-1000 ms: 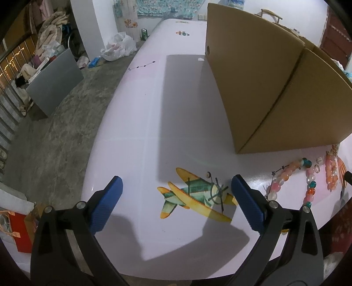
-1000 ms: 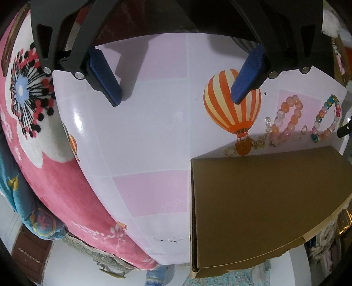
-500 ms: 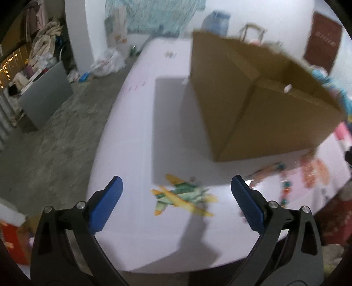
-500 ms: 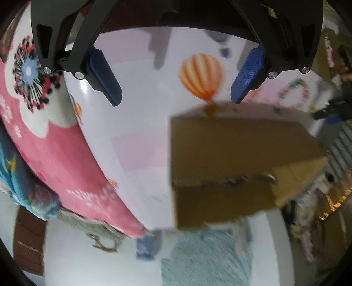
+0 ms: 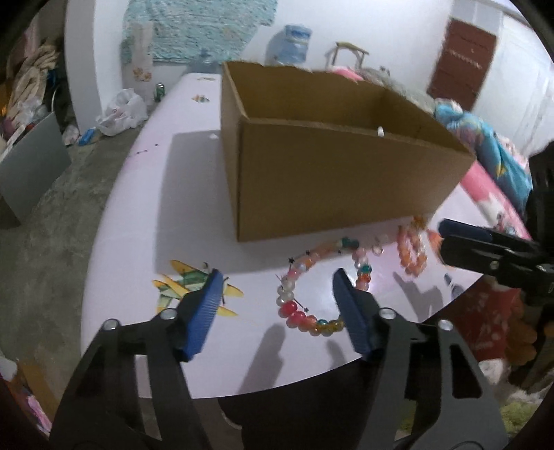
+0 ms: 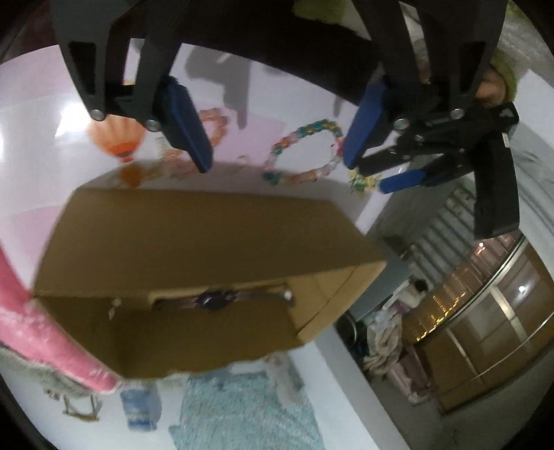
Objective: Organize jewelry
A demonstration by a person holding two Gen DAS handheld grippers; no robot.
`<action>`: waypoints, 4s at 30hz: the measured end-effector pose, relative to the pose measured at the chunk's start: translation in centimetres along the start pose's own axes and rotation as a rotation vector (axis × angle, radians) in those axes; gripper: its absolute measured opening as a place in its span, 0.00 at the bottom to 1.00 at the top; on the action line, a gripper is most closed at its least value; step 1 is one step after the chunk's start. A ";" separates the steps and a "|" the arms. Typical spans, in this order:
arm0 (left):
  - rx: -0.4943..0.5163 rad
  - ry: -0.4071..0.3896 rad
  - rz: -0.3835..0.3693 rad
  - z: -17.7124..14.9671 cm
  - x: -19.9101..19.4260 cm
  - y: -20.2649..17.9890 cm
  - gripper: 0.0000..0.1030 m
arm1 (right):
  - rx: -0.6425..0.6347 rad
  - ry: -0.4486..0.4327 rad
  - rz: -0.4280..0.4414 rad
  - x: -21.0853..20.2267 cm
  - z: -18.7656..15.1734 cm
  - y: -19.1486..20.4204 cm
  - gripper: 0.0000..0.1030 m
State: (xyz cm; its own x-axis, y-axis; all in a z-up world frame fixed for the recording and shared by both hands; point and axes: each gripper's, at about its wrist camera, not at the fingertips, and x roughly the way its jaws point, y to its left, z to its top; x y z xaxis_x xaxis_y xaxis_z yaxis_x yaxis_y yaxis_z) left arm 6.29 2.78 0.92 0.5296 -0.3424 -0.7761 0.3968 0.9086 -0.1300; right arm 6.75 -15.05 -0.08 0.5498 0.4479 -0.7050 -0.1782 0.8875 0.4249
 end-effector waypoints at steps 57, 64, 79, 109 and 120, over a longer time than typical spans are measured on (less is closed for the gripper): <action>0.189 -0.290 -0.064 8.1 -10.9 -3.3 0.00 | -0.200 -0.229 -0.011 -7.4 7.6 6.2 0.09; 0.204 -0.311 -0.020 13.0 -7.7 -3.1 0.00 | -0.196 -0.206 0.014 -3.7 14.0 4.4 0.09; 0.036 -0.205 -0.001 10.4 -4.5 1.3 0.00 | -0.132 0.235 0.097 8.9 18.7 2.1 0.10; 0.066 0.195 0.161 -1.6 3.2 -0.5 0.90 | 0.078 0.079 -0.365 -3.5 -0.8 -6.9 0.76; 0.037 0.159 0.159 -1.9 3.0 -0.5 0.93 | 0.120 0.080 -0.444 -2.1 -2.4 -9.1 0.76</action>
State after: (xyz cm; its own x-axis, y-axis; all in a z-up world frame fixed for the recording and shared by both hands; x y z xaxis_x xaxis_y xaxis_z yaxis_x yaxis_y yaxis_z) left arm 6.32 1.75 -2.52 0.4641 -0.1511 -0.8728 0.3470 0.9376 0.0222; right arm 5.31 -23.83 -3.87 0.4860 0.0385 -0.8731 0.1588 0.9785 0.1315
